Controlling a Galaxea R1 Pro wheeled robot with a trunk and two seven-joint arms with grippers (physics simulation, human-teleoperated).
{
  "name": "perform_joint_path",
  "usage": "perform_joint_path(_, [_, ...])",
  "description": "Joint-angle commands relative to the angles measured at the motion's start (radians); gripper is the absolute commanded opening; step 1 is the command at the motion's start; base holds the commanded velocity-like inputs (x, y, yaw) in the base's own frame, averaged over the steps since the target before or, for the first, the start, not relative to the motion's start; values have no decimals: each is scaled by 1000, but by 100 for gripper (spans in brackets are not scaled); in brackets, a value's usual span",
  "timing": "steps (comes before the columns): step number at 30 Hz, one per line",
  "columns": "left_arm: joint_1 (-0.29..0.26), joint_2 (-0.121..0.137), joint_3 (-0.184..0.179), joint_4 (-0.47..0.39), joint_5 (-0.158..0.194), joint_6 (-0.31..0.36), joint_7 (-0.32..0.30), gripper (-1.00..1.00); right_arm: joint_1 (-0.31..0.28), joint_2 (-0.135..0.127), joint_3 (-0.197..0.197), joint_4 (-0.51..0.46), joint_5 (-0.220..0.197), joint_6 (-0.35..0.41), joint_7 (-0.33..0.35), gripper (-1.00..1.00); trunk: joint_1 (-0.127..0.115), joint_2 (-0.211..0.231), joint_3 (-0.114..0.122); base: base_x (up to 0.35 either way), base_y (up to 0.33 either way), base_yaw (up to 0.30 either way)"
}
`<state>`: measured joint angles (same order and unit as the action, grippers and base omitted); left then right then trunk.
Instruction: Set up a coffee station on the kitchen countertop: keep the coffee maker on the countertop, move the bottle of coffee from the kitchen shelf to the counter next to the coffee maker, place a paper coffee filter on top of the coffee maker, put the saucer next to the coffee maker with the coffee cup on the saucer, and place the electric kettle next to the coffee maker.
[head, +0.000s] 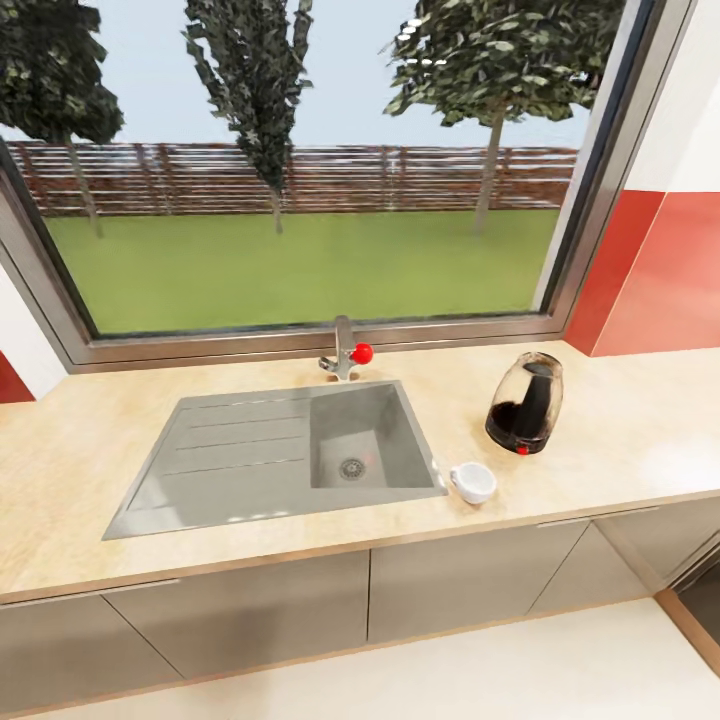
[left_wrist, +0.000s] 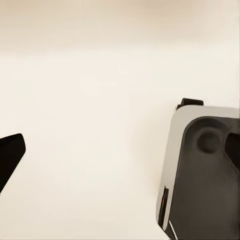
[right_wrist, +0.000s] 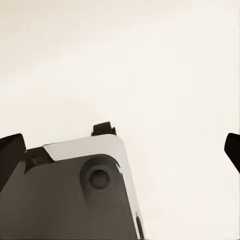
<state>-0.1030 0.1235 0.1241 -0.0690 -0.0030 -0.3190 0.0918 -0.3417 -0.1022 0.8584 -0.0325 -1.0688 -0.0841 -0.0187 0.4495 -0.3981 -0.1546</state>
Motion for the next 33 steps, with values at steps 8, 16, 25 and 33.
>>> perform_joint_path(8, [-5,-6,7,-55,3,-3,2,100,-2,-9,4,-63,-14,-207,-34,100,0,-2,-2,0,0,0])
perform_joint_path(16, [-4,-4,12,-57,5,-2,8,100,-2,-8,3,-115,-14,-248,-36,100,0,-2,-2,-155,27,0])
perform_joint_path(25, [-4,0,11,-57,7,-2,9,100,-2,-14,1,-189,-14,-436,-37,100,0,-2,-2,-42,6,0])
perform_joint_path(33, [-4,12,12,-51,5,-2,9,100,-105,-71,-150,-334,-13,-475,-37,100,0,-2,-2,0,0,0])
